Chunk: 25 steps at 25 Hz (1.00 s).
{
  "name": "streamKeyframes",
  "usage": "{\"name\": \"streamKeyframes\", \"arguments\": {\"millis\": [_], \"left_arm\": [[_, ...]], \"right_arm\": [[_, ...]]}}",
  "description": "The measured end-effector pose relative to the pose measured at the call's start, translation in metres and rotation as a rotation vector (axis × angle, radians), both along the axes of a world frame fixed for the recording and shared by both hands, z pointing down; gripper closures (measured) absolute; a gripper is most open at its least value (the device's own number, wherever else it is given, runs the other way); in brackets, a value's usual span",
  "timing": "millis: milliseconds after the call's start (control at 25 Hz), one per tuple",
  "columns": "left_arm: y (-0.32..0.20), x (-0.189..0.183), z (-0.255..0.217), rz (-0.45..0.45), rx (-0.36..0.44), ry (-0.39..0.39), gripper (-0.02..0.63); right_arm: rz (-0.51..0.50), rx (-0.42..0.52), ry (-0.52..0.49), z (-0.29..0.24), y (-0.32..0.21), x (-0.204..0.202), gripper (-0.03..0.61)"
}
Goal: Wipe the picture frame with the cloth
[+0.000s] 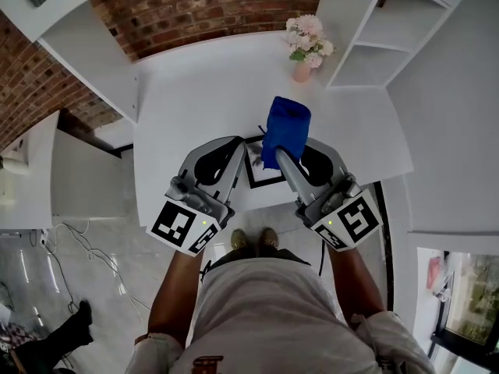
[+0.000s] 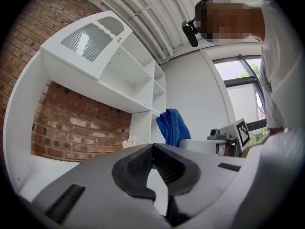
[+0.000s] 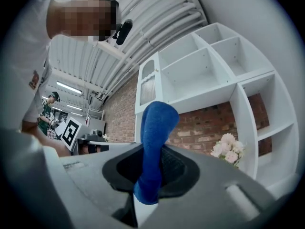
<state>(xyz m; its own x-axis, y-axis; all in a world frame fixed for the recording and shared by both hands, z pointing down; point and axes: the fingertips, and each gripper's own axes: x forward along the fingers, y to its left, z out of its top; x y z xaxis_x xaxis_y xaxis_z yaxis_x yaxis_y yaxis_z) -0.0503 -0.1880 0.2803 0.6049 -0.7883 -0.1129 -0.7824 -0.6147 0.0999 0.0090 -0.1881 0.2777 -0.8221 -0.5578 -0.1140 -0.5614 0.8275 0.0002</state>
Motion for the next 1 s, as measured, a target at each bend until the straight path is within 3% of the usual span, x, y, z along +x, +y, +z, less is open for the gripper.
{"name": "streamKeyframes", "arguments": {"millis": [240,1000], "left_arm": [[0.007,0.001,-0.002,0.001,0.012,-0.006,0.614],[0.011,0.007,0.002,0.011,0.007,-0.012,0.614]], "right_arm": [[-0.005,0.047,0.033,-0.001,0.011,-0.004,0.511],[0.011,0.046,0.051,0.006,0.018,0.005,0.512]]}}
